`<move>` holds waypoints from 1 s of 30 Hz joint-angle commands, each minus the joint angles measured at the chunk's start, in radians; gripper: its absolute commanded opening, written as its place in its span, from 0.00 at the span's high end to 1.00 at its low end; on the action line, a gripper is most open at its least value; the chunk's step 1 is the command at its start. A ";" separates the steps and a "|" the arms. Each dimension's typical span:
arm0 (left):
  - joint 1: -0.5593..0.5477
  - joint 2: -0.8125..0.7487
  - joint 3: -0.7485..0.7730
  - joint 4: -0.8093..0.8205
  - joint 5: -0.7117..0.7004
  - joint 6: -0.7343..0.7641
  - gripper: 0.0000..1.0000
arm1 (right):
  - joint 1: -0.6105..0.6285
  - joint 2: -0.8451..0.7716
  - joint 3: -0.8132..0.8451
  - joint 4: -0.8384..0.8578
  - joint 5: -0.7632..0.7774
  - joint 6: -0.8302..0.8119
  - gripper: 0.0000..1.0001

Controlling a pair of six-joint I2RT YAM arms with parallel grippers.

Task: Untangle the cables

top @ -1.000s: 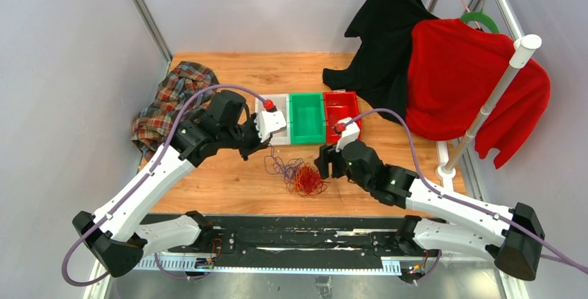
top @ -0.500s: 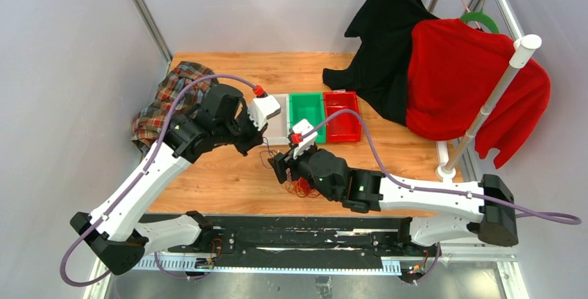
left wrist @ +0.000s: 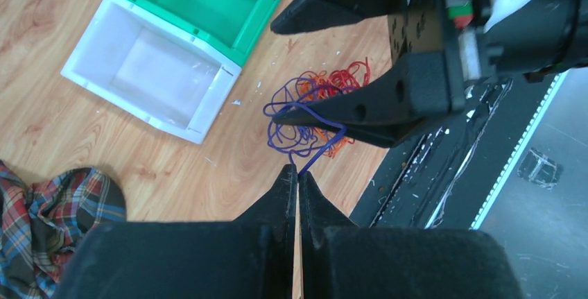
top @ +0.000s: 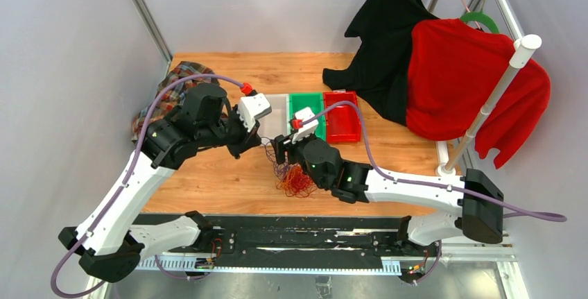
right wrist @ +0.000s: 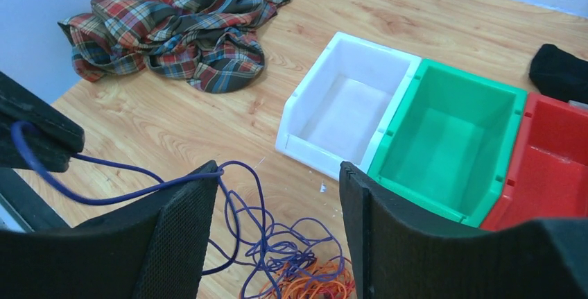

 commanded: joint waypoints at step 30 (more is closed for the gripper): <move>-0.003 0.240 0.724 -0.036 0.115 -0.066 1.00 | -0.094 0.239 -0.177 0.079 -0.124 0.248 0.42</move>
